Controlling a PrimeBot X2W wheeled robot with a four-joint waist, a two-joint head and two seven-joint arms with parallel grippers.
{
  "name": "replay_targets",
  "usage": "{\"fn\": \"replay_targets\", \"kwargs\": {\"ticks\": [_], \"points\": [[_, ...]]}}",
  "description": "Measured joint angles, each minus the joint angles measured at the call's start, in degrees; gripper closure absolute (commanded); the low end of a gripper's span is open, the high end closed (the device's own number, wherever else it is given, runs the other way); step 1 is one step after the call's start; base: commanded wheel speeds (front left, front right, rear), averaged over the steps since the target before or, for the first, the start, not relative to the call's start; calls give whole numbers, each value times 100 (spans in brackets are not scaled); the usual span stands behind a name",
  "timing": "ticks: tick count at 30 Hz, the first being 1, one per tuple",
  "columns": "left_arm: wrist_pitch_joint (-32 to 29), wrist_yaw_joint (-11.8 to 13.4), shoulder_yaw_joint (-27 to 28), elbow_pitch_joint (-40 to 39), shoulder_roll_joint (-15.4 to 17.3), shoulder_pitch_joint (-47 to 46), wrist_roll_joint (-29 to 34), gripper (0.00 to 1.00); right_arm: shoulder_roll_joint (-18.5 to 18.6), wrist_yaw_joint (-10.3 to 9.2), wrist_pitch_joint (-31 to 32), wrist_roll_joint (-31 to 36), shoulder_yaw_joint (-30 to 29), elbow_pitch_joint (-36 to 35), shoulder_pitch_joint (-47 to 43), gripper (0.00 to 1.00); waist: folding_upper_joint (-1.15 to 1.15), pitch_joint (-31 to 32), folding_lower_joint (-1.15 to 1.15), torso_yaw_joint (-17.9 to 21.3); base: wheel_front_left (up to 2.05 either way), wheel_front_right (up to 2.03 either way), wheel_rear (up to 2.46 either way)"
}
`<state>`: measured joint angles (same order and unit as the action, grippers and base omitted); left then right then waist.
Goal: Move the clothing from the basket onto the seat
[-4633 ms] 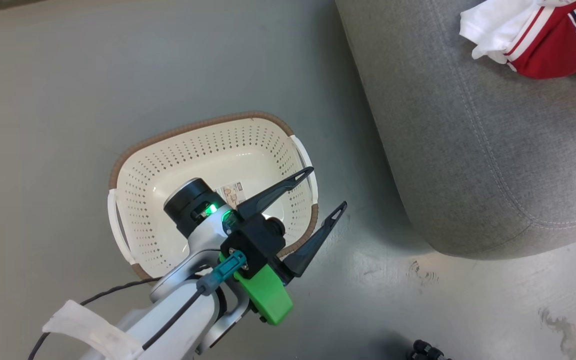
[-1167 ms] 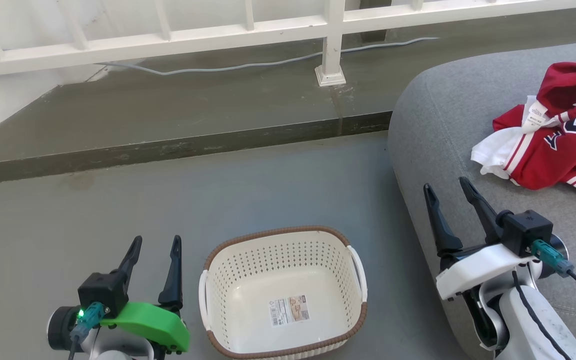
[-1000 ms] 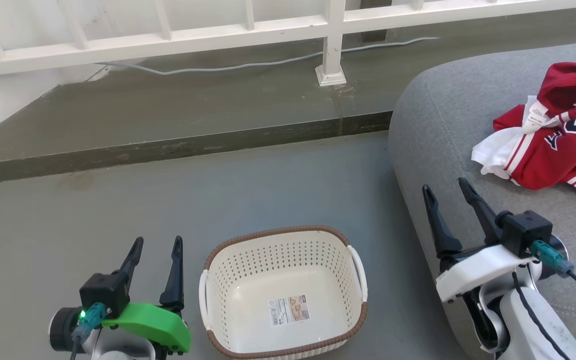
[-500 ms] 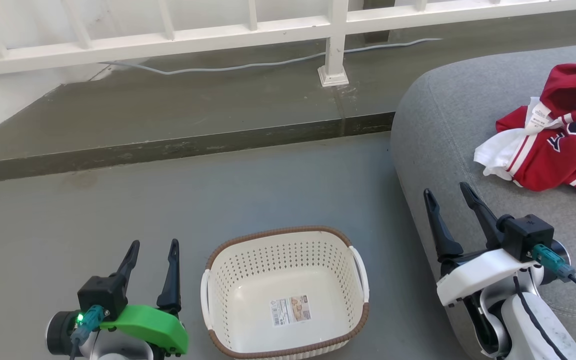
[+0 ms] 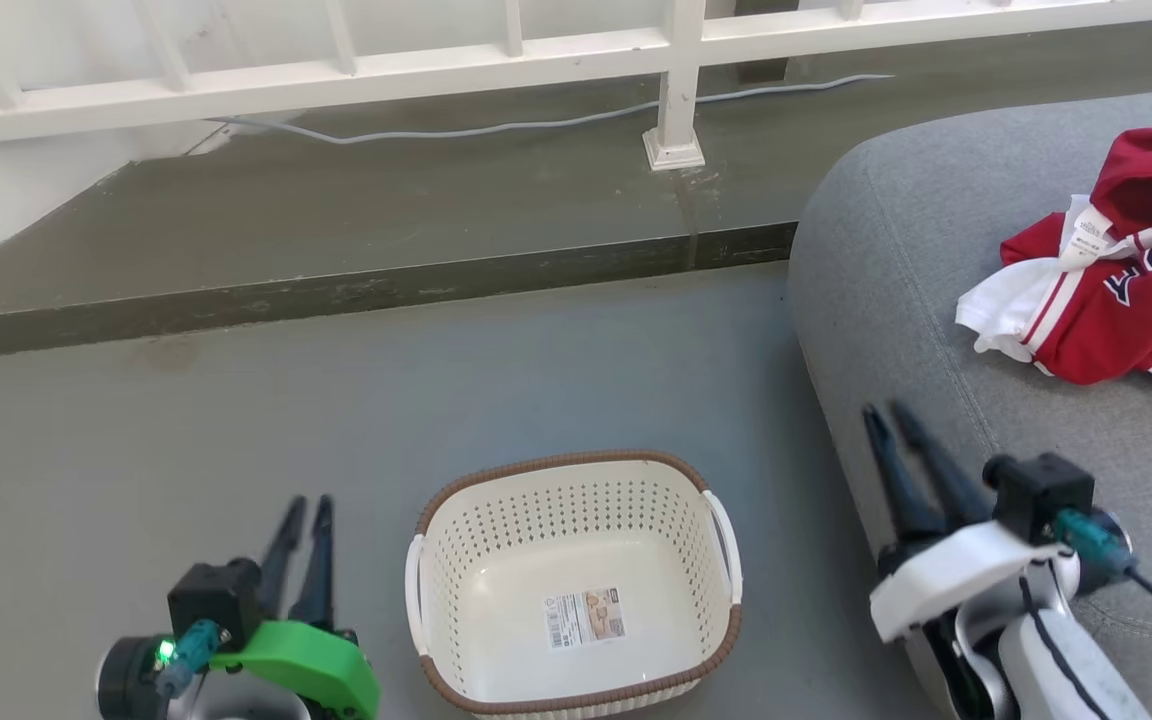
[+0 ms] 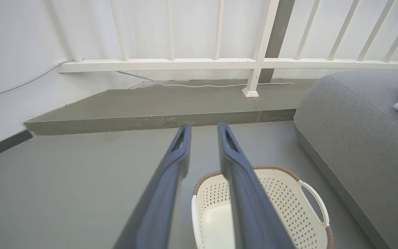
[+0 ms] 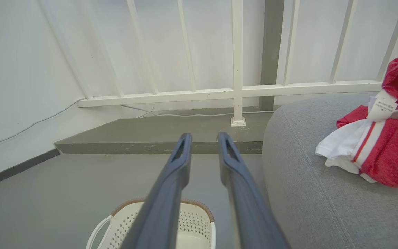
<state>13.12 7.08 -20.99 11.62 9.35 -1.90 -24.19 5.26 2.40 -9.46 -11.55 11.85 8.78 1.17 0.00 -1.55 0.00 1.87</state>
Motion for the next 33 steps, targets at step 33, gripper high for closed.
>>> {"fn": "replay_targets", "kwargs": {"ticks": [33], "points": [[-461,-363,603,31,-212,113,-2039,100,-115,112,350,-2404,-443,123,-145,100,0,38,0,-56,0,0,0]]}}
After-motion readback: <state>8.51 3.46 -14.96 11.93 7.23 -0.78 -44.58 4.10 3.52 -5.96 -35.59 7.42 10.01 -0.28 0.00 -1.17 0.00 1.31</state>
